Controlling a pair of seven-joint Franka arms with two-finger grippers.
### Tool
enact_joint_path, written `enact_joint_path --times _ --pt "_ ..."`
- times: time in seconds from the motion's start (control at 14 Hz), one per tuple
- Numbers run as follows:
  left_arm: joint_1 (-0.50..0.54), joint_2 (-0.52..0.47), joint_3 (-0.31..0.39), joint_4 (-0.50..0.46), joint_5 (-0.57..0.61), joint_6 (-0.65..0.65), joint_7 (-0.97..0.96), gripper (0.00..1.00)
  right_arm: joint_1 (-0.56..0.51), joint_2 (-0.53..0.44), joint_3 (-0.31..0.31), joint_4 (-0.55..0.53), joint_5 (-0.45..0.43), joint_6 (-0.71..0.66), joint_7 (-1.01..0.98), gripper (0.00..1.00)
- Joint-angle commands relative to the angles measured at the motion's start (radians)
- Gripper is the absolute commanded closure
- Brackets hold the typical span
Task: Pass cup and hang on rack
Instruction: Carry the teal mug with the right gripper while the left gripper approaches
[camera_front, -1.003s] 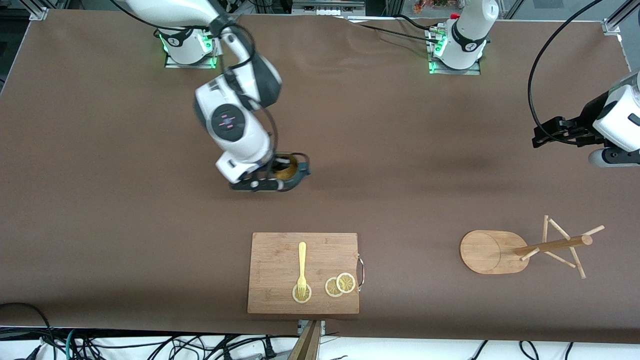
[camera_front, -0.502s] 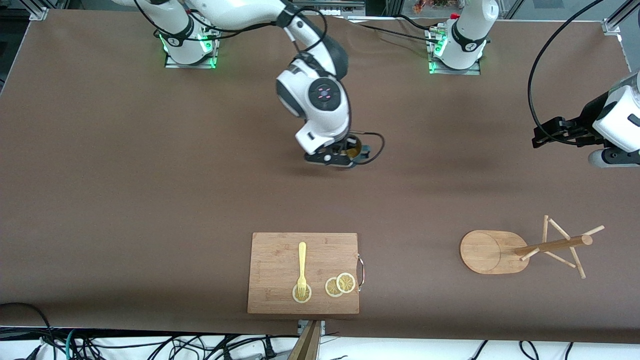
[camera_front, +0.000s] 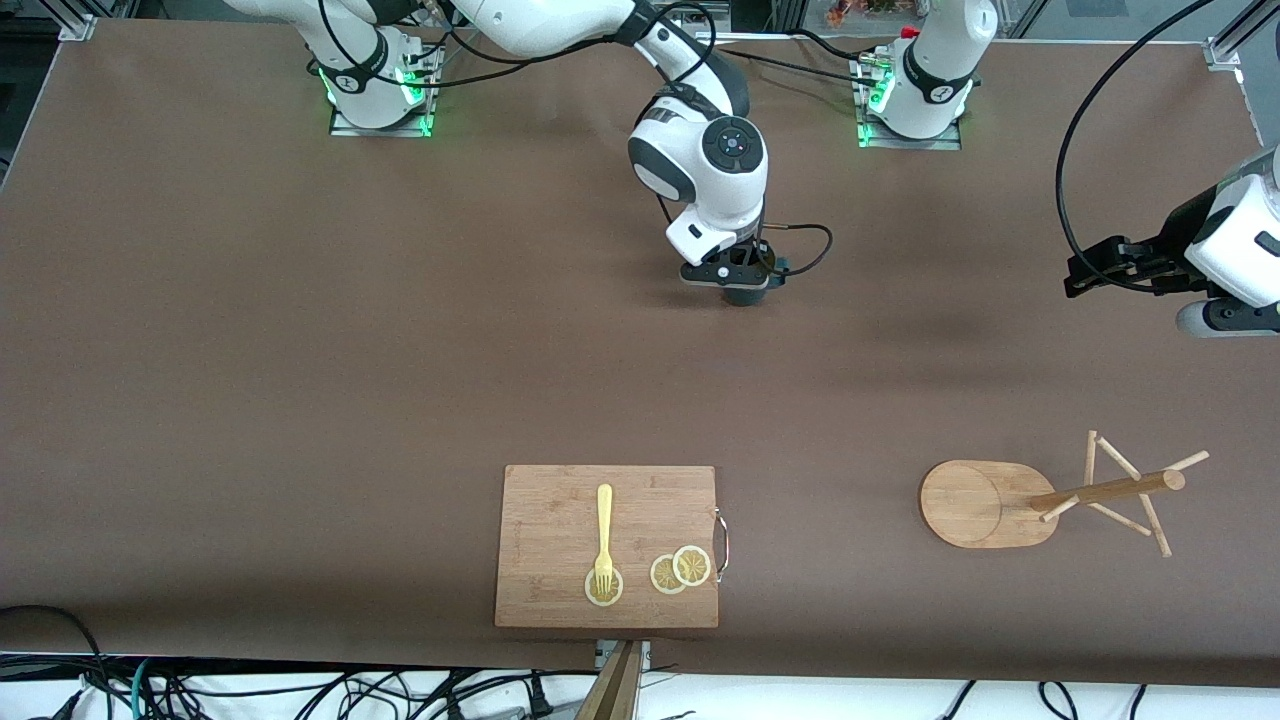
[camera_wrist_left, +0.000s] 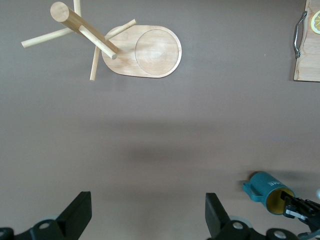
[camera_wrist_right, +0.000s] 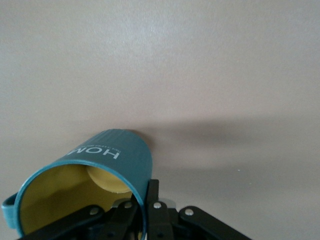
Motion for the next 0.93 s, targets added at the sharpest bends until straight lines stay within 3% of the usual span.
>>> enact_joint_path --times 0.0,0.36,0.65,0.86 --pt "-0.007 -0.006 0.004 -0.004 0.022 -0.003 0.022 0.0 0.016 0.028 -0.013 0.041 -0.04 -0.005 0.039 0.95" --pt "-0.021 -0.005 -0.005 -0.032 0.016 -0.003 0.029 0.0 0.014 0.048 -0.022 0.041 -0.048 0.015 0.034 0.84" --pt "-0.042 0.012 -0.019 -0.087 0.015 -0.005 0.232 0.0 -0.003 0.007 -0.03 0.059 -0.04 -0.076 0.017 0.52" --pt "-0.03 0.014 -0.019 -0.101 0.011 0.0 0.44 0.0 -0.024 -0.054 -0.018 0.074 -0.032 -0.159 0.016 0.43"
